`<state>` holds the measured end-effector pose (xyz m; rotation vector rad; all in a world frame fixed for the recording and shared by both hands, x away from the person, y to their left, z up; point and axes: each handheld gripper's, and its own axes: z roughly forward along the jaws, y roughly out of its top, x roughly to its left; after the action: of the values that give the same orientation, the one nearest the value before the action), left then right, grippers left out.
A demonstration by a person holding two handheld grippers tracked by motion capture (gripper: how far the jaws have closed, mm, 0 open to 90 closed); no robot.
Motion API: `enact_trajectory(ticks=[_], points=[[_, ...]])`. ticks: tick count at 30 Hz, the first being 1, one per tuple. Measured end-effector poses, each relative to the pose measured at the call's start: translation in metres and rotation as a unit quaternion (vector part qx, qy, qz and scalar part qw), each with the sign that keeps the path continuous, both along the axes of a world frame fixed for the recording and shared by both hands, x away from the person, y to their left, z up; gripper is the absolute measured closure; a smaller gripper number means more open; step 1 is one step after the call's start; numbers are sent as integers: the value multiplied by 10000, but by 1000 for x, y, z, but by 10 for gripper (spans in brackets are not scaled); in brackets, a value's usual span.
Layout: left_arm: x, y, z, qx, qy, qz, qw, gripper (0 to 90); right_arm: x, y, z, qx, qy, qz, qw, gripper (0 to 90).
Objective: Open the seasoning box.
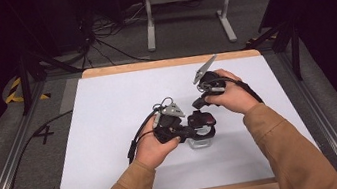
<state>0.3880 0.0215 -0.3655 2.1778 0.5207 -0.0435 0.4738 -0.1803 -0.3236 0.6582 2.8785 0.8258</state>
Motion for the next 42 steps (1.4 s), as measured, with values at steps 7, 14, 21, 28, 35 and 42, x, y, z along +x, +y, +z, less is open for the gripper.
enact_trajectory(ticks=[7, 14, 21, 28, 35, 42], points=[[2, 0, 7, -378, -138, 82, 9992, 792, -17, -40, 10, 439, -480, -562, 9963, 900], [8, 3, 15, -765, -333, 238, 9962, 811, -45, -71, 4, 1059, -684, -774, 9890, 900], [17, 3, 20, -906, -271, 335, 9950, 812, -82, -82, -30, 1817, -698, -675, 9785, 900], [22, -2, 22, -912, -312, 557, 9938, 805, -100, -65, -47, 2033, -763, -377, 9754, 900], [27, -3, 22, -951, -386, 736, 9920, 812, -107, -62, -54, 1871, -799, -357, 9784, 900], [35, -1, 22, -1117, -304, 1027, 9879, 813, -111, -60, -54, 1768, -957, -343, 9790, 900]])
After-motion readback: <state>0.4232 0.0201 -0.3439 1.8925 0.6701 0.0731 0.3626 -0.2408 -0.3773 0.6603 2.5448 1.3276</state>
